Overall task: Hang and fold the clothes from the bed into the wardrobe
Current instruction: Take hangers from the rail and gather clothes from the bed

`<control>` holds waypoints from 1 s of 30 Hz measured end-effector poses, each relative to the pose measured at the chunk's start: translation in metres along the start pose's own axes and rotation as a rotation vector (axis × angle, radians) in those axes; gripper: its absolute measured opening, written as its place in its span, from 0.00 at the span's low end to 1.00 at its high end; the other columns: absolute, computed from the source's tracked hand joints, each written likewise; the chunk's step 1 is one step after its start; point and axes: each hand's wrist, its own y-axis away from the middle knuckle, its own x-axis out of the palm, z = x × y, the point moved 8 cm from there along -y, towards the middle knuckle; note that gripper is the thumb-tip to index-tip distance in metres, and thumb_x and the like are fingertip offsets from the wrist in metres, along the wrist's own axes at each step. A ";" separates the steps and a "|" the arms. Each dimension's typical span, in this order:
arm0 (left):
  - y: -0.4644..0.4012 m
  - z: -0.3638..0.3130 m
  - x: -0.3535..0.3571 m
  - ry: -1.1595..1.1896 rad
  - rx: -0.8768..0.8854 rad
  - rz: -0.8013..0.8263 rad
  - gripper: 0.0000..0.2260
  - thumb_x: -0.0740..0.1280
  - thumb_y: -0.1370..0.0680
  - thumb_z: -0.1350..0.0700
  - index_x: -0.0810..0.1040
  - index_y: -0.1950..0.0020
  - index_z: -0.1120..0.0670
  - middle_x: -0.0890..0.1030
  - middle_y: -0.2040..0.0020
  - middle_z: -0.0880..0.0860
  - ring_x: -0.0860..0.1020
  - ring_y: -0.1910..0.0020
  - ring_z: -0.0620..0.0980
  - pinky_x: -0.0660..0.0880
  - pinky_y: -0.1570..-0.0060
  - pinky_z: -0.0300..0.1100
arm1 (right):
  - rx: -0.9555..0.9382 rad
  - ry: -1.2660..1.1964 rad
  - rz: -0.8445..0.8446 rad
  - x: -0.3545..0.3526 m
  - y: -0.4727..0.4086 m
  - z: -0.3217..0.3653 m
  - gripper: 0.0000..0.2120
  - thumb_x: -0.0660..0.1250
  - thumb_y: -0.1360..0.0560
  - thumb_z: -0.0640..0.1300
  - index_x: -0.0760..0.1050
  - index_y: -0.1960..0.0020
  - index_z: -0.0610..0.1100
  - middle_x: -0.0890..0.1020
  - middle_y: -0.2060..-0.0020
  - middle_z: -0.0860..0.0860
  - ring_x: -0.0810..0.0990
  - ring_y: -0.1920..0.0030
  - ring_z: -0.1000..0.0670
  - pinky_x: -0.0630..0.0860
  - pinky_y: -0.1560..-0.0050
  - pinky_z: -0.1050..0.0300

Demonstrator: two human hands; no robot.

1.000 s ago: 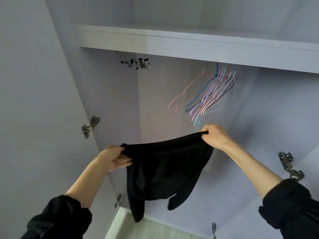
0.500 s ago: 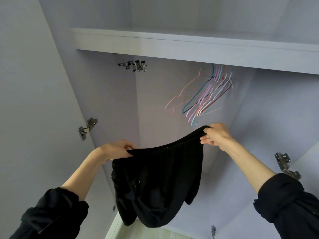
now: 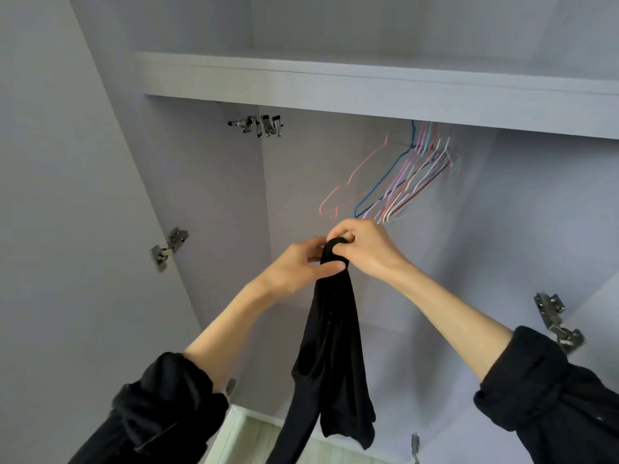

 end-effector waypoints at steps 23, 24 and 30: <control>-0.011 -0.013 -0.061 -0.655 -0.006 -0.188 0.03 0.65 0.23 0.53 0.77 0.50 0.48 0.80 0.55 0.50 0.77 0.52 0.52 0.73 0.51 0.44 | 0.009 0.097 -0.138 -0.016 -0.009 -0.039 0.08 0.64 0.26 0.34 0.81 0.51 0.40 0.79 0.61 0.51 0.76 0.58 0.54 0.66 0.61 0.75; -0.009 -0.015 -0.061 -0.727 -0.009 -0.208 0.05 0.64 0.22 0.51 0.77 0.48 0.47 0.80 0.54 0.49 0.77 0.51 0.53 0.73 0.53 0.45 | -0.046 0.092 -0.129 -0.013 -0.010 -0.026 0.08 0.65 0.26 0.34 0.81 0.51 0.40 0.81 0.61 0.51 0.77 0.59 0.54 0.68 0.59 0.74; 0.007 -0.040 -0.102 -0.646 -0.010 -0.555 0.06 0.62 0.23 0.56 0.78 0.50 0.50 0.79 0.56 0.50 0.76 0.51 0.56 0.68 0.56 0.43 | -0.032 0.473 -0.033 -0.005 -0.024 -0.052 0.09 0.63 0.22 0.45 0.79 0.47 0.44 0.83 0.52 0.47 0.79 0.50 0.44 0.72 0.48 0.53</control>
